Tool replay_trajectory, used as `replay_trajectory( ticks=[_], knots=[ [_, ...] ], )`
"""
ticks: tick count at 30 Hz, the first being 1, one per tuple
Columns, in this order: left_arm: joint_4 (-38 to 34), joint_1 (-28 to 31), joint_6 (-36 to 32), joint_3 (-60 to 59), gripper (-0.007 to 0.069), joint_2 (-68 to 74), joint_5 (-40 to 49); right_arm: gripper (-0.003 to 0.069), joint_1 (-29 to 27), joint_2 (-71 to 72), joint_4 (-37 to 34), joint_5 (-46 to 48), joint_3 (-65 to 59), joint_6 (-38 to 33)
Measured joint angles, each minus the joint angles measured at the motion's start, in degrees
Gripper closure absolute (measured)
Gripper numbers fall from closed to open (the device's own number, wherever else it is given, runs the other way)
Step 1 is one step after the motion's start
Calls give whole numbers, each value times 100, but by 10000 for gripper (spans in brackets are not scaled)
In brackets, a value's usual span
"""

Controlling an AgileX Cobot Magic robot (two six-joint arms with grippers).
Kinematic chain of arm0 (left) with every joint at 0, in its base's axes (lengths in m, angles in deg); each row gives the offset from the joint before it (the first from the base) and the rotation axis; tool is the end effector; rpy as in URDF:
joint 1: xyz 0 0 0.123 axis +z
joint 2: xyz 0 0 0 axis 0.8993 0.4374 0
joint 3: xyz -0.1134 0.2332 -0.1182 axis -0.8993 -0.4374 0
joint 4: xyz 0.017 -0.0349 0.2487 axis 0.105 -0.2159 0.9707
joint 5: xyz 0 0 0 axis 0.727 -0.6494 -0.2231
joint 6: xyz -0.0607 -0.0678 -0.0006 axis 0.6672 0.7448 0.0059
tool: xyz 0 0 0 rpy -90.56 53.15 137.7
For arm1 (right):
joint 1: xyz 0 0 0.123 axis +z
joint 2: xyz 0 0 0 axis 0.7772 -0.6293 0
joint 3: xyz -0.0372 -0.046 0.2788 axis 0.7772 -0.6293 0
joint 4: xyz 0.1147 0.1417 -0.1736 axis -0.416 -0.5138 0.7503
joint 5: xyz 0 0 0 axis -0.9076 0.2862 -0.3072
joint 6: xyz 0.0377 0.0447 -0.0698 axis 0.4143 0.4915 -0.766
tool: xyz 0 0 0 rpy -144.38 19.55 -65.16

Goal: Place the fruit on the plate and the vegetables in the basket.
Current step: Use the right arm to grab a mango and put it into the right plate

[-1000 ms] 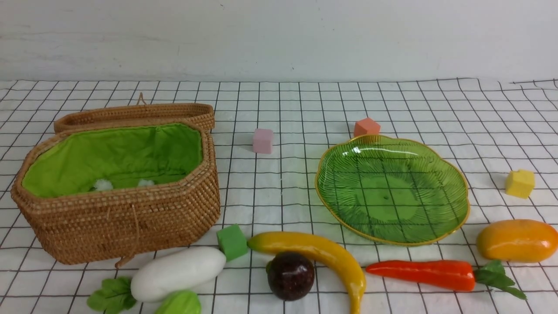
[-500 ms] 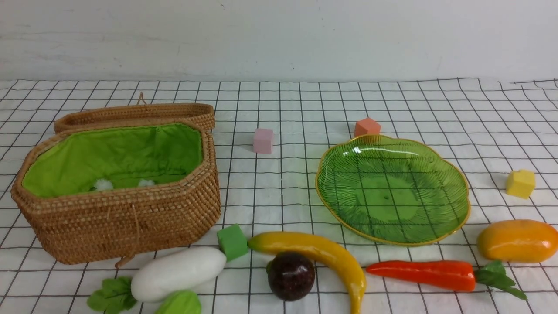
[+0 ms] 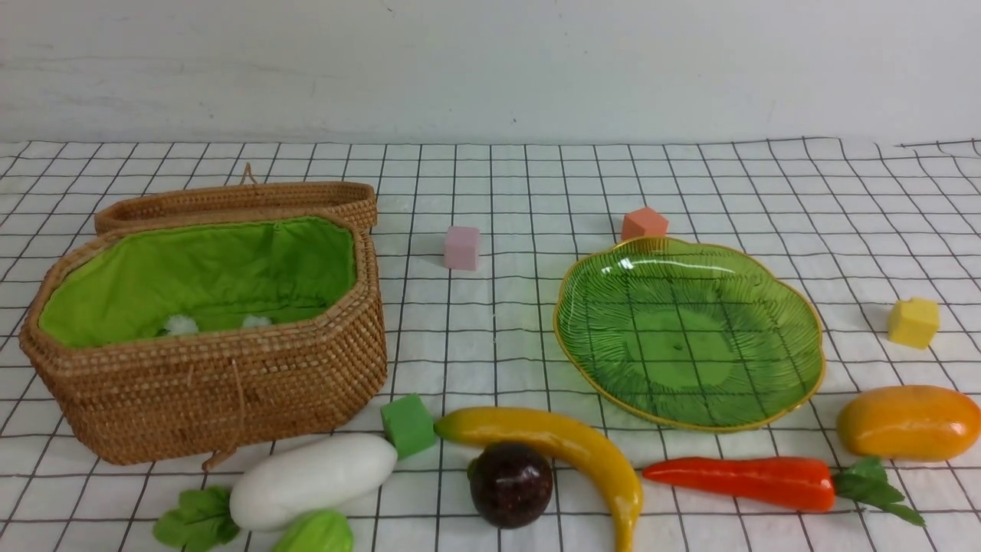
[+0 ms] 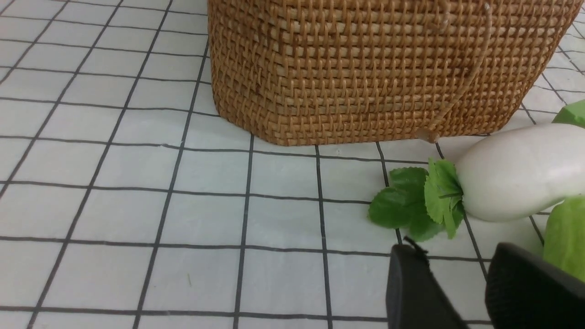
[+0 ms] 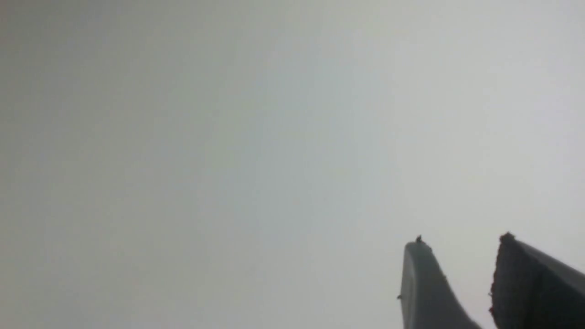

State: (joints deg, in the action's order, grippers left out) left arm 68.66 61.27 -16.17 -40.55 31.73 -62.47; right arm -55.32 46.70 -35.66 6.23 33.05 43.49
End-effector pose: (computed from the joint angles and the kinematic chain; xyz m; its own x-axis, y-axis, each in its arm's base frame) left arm 0.0521 -0.0022 0.1681 -0.3255 -0.1140 -0.9386 0.0043 0.9925 -0.1221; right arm 0.0434 -0.0015 0.4558 0.3903 0.3348 -0.8577 -0.0899 0.9409 0.3264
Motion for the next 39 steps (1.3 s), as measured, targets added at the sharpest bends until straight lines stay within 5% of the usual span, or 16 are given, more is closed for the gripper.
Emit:
replay_trajectory(
  ticks=[5, 16, 21, 30, 39],
  knots=[
    [0, 0, 0, 0, 386, 0, 0, 414, 0, -1171, 582, 1365, 386, 22],
    [0, 0, 0, 0, 386, 0, 0, 398, 0, -3112, -157, 2815, 199, 143],
    [0, 0, 0, 0, 386, 0, 0, 274, -223, -4365, -301, 3336, 199, 1306],
    [0, 0, 0, 0, 386, 0, -5, -4, -870, -6196, -1526, 2974, 209, 1686],
    [0, 0, 0, 0, 386, 0, -5, 17, -901, -7306, -1905, 1937, 222, 1563]
  ],
)
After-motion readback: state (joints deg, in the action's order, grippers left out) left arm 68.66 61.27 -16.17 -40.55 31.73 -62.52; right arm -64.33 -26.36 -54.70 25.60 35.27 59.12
